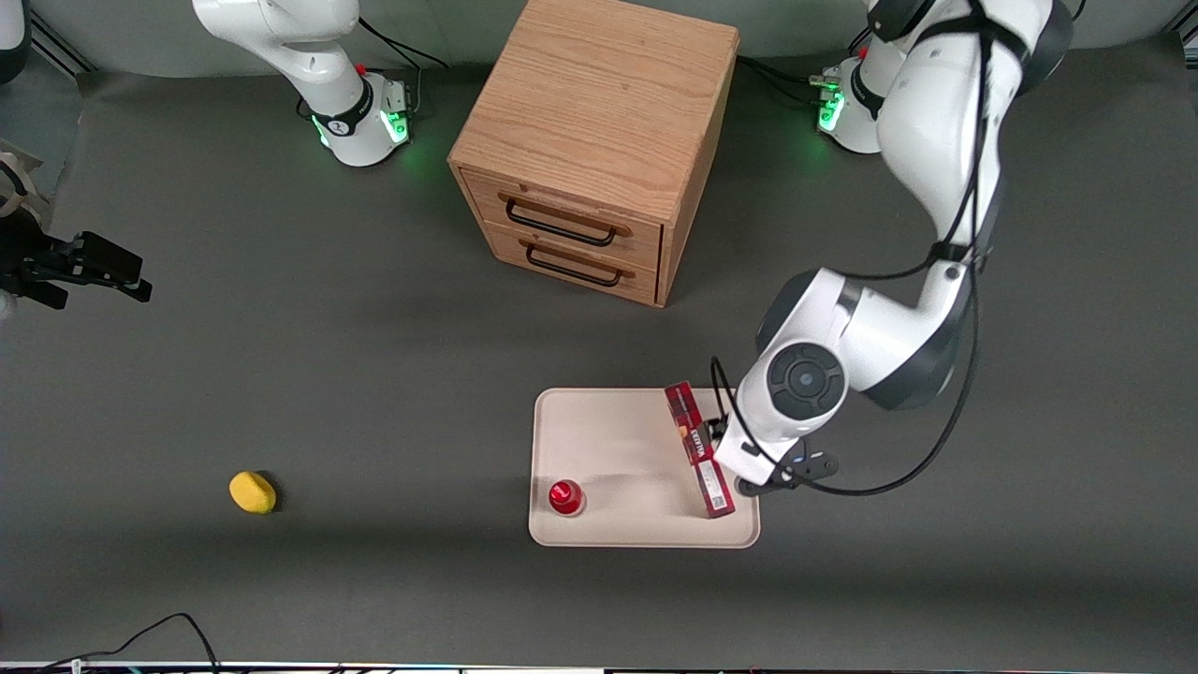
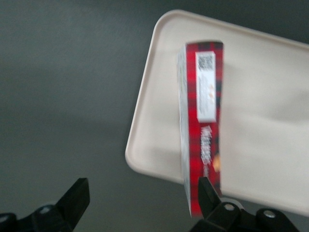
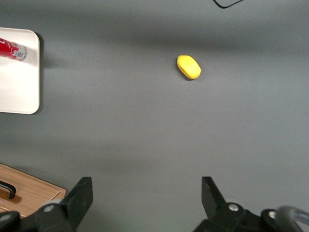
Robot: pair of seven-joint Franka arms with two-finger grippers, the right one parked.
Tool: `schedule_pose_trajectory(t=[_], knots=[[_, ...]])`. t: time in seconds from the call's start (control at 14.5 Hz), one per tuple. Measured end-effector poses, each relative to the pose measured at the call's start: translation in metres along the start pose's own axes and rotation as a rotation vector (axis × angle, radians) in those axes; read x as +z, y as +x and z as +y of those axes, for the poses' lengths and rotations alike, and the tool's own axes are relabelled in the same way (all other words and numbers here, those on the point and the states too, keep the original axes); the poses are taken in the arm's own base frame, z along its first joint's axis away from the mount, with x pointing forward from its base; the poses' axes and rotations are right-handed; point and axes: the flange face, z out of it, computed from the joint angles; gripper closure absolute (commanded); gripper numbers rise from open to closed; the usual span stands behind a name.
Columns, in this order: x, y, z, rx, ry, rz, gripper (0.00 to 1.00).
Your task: Place red cookie box on tray
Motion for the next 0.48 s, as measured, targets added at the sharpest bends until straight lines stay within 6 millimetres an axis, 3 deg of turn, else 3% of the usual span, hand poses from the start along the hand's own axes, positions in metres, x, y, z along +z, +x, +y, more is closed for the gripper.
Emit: schedule_pose_trajectory(t=[0.21,0.48], knots=[[-0.079,-0.031,-0.029,0.067,0.008,-0.073,0.0],[-0.154,-0.056,-0.097,0.112,0.067,-0.134,0.0]])
